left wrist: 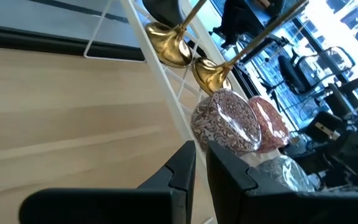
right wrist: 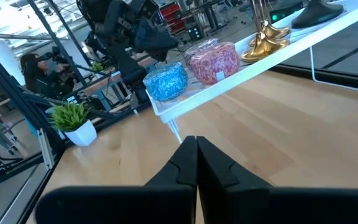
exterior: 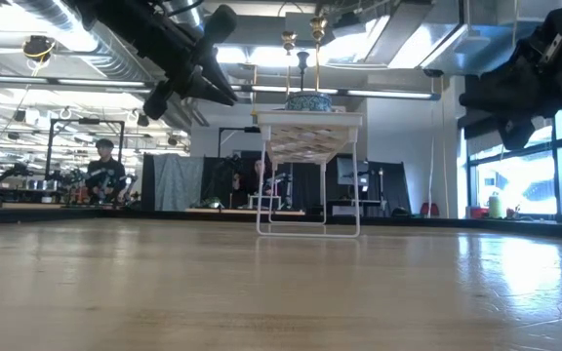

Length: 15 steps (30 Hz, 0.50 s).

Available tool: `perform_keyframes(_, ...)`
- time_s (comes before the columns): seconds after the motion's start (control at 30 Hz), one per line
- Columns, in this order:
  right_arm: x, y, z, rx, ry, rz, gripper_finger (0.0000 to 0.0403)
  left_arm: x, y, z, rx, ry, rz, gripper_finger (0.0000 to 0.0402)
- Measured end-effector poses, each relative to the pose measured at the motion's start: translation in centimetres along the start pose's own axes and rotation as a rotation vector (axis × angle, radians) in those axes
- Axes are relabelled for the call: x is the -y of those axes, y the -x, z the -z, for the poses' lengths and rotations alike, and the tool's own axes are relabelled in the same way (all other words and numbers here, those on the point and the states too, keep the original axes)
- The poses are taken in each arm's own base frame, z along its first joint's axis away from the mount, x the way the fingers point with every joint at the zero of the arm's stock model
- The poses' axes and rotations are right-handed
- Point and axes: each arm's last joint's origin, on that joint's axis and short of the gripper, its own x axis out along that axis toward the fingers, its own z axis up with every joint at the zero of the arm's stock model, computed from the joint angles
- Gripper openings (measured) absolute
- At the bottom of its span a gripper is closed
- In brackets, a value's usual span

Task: Pick & Place candle stick holders
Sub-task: Return to Home Position

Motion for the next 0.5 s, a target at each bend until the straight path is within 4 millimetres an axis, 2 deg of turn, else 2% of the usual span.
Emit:
perform_keyframes(0.23, 0.0, 0.0, 0.0, 0.001, 0.005, 0.002, 0.0000, 0.0, -0.2, -0.5, -0.051, -0.065, 0.061, 0.0033)
perform_keyframes(0.5, 0.0, 0.0, 0.0, 0.001, 0.005, 0.002, 0.0000, 0.6, -0.8, -1.9, -0.126, -0.273, 0.320, 0.0015)
